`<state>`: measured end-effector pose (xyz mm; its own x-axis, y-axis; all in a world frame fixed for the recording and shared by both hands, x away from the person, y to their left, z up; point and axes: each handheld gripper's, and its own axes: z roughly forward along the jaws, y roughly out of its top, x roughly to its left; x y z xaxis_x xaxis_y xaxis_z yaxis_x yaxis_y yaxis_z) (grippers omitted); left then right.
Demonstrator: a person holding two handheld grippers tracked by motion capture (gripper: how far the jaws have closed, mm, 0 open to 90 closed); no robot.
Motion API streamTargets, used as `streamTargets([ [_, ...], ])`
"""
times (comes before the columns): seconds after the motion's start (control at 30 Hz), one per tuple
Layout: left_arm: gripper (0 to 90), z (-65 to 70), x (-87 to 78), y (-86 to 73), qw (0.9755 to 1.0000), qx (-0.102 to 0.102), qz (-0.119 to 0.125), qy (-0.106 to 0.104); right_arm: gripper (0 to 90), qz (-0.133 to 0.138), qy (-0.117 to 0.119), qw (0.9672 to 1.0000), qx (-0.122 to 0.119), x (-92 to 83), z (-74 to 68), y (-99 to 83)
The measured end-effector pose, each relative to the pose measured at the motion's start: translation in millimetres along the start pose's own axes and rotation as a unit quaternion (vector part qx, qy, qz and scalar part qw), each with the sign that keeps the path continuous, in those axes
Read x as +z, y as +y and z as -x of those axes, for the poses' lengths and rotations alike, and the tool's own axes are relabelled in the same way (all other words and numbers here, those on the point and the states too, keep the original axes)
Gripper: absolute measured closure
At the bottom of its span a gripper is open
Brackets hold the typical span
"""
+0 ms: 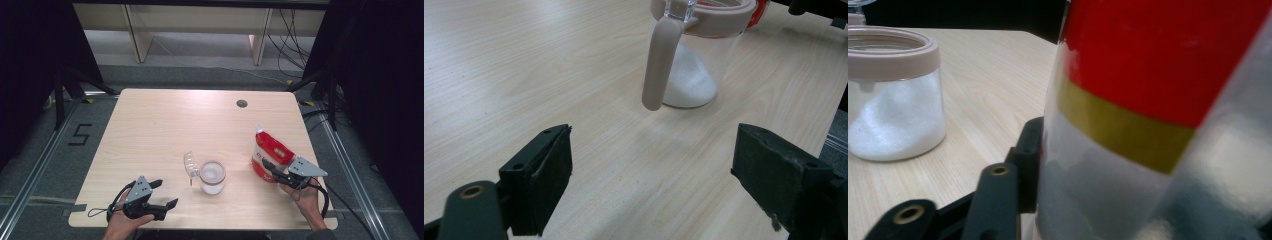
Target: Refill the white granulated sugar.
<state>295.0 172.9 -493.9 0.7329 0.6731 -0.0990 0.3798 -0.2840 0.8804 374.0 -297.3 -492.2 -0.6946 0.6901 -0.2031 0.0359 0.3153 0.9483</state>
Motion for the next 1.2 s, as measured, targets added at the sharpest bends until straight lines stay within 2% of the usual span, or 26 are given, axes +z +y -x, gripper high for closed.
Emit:
streamTargets([
  [0.03, 15.9, 0.5, 0.1, -0.3, 1.0000, -0.006, 0.000, 0.001, 57.2, 0.002, 0.003, 1.0000, -0.004, 0.8, 0.5, 0.4],
  [0.17, 15.9, 0.1, -0.2, -0.4, 1.0000, -0.006, 0.001, 0.002, 54.6, 0.004, -0.004, 1.0000, -0.002, -3.2, -0.7, 4.6],
  [0.2, 15.9, -0.1, 0.0, -0.5, 1.0000, -0.006, 0.001, 0.001, 53.2, 0.002, -0.011, 0.9998, 0.016, -4.4, -2.8, 5.3],
  [0.23, 15.9, -0.3, 0.0, -0.4, 1.0000, -0.004, 0.001, 0.001, 50.9, 0.009, -0.018, 0.9998, 0.006, -4.9, -0.9, 5.4],
  [0.27, 15.9, 0.0, -0.1, -0.4, 1.0000, -0.006, 0.001, 0.002, 50.5, 0.008, -0.014, 0.9997, 0.017, -5.3, -1.6, 5.9],
  [0.3, 15.9, 0.2, -0.1, -0.3, 1.0000, -0.006, 0.002, 0.002, 50.3, 0.008, -0.009, 0.9998, 0.017, -5.9, -1.4, 7.1],
  [0.33, 15.9, 0.2, -0.1, -0.3, 1.0000, -0.006, 0.001, 0.002, 48.4, 0.008, -0.017, 0.9997, 0.017, -6.1, -2.4, 7.9],
  [0.37, 15.9, 0.2, 0.0, -0.3, 1.0000, -0.006, 0.001, 0.002, 46.2, 0.002, -0.015, 0.9998, 0.012, -7.5, -0.3, 8.4],
  [0.4, 15.9, 0.3, 0.1, -0.5, 1.0000, -0.007, 0.001, 0.001, 44.6, 0.000, -0.019, 0.9993, 0.033, -8.0, -1.3, 8.0],
  [0.47, 15.9, 0.6, 0.3, -0.4, 0.9999, -0.009, 0.004, 0.002, 42.2, -0.004, -0.025, 0.9984, 0.051, -9.5, -1.8, 8.1],
  [0.5, 15.9, 0.4, 0.2, -0.3, 0.9999, -0.009, 0.004, 0.002, 41.2, -0.017, -0.023, 0.9972, 0.069, -12.0, -4.9, 8.7],
  [0.57, 15.9, 0.4, 0.4, -0.4, 0.9999, -0.010, 0.005, 0.002, 38.1, -0.011, -0.022, 0.9969, 0.075, -13.8, -5.6, 9.2],
  [0.6, 15.9, 0.5, 0.4, -0.4, 0.9999, -0.009, 0.004, 0.002, 37.0, -0.013, -0.037, 0.9955, 0.087, -15.0, -7.9, 10.2],
  [0.63, 15.9, 0.7, 0.3, -0.3, 0.9999, -0.009, 0.004, 0.002, 35.5, -0.030, -0.035, 0.9945, 0.094, -18.3, -9.8, 11.4],
  [0.67, 15.9, 0.8, 0.1, -0.1, 0.9999, -0.009, 0.004, 0.002, 35.5, -0.024, -0.037, 0.9952, 0.087, -19.3, -10.7, 11.9],
  [0.73, 15.9, 0.3, -0.4, 0.3, 1.0000, -0.006, 0.004, 0.001, 32.8, -0.028, -0.039, 0.9941, 0.097, -24.8, -14.7, 14.6],
  [0.8, 15.9, 0.7, -0.7, 0.5, 0.9999, -0.009, 0.005, 0.004, 32.0, -0.033, -0.047, 0.9932, 0.101, -30.9, -18.3, 16.3],
  [0.83, 15.9, 0.8, -0.6, 0.3, 0.9999, -0.012, 0.006, 0.004, 31.4, -0.035, -0.053, 0.9918, 0.110, -34.5, -21.3, 16.6],
  [0.87, 15.9, 0.0, -1.2, 0.4, 1.0000, -0.009, 0.002, 0.004, 31.3, -0.032, -0.050, 0.9926, 0.106, -35.6, -20.2, 15.8],
  [0.9, 15.9, 0.5, -1.2, 0.5, 0.9999, -0.010, 0.002, 0.003, 30.9, -0.035, -0.058, 0.9911, 0.115, -37.3, -22.2, 15.6],
  [0.97, 15.9, 0.8, -0.1, 0.9, 0.9999, -0.012, 0.010, 0.001, 29.3, -0.041, -0.059, 0.9908, 0.115, -40.9, -23.6, 14.2],
  [1.0, 15.9, 0.8, -0.5, 1.5, 0.9999, -0.012, 0.008, -0.002, 29.6, -0.050, -0.063, 0.9887, 0.127, -43.2, -26.6, 14.6],
  [1.07, 15.9, 1.5, -0.5, 1.9, 0.9998, -0.016, 0.008, -0.004, 30.1, -0.049, -0.058, 0.9910, 0.110, -45.4, -25.9, 13.8],
  [1.13, 15.9, 0.3, -0.5, 2.9, 1.0000, -0.002, 0.006, -0.006, 30.0, -0.050, -0.063, 0.9898, 0.117, -49.7, -26.2, 13.2],
  [1.17, 15.9, 1.6, -0.3, 2.8, 0.9999, -0.012, 0.006, -0.004, 30.0, -0.052, -0.069, 0.9898, 0.114, -52.3, -26.1, 12.7],
  [1.2, 15.9, 1.7, -0.3, 3.0, 0.9999, -0.013, 0.007, -0.003, 30.1, -0.054, -0.073, 0.9884, 0.122, -55.2, -28.1, 12.8],
])
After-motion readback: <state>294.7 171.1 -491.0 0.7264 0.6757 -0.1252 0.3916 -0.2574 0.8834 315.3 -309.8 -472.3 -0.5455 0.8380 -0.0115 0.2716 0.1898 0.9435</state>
